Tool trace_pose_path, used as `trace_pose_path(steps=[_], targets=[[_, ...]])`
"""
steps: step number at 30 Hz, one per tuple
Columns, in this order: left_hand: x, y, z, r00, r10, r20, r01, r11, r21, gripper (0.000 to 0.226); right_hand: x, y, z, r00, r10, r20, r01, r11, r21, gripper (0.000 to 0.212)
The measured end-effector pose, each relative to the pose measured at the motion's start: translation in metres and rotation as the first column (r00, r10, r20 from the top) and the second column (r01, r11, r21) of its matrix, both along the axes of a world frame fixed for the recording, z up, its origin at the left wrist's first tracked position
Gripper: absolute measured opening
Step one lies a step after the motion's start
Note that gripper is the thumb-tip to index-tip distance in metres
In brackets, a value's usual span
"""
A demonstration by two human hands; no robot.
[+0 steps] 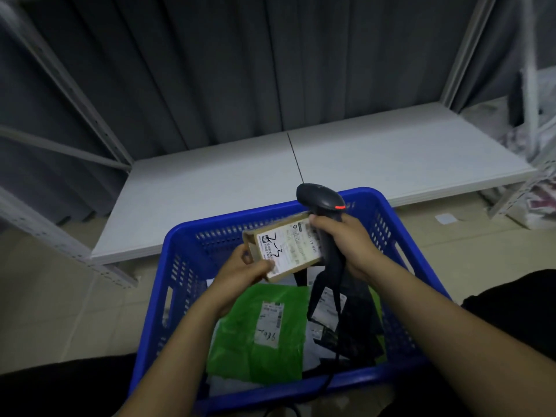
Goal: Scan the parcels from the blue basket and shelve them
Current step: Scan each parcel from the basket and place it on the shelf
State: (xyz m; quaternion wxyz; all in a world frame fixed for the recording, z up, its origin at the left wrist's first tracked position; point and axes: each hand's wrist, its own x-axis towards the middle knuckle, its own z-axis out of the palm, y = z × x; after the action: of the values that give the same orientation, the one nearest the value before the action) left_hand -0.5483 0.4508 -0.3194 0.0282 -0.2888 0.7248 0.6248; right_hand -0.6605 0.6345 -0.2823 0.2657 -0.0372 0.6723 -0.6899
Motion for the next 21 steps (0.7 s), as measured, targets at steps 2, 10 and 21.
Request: trace_pose_path(steps=[2,10,21], targets=[[0.005,-0.006,-0.001,0.999,0.05,-0.003,-0.05,0.999,-0.003,0.034,-0.001,0.0,0.0,1.0,0.017,-0.026,-0.017,1.0,0.026,0.015],[0.029,-0.046,-0.014,0.939,0.344,-0.025,-0.345,0.939,-0.016,0.05,0.006,-0.002,0.004,0.963,0.256,-0.084,-0.232,0.947,0.221,0.016],[0.039,-0.08,-0.005,0.893,0.425,-0.15,-0.443,0.887,-0.131,0.05,0.009,-0.004,0.008,0.774,0.55,-0.313,-0.298,0.753,0.586,0.018]])
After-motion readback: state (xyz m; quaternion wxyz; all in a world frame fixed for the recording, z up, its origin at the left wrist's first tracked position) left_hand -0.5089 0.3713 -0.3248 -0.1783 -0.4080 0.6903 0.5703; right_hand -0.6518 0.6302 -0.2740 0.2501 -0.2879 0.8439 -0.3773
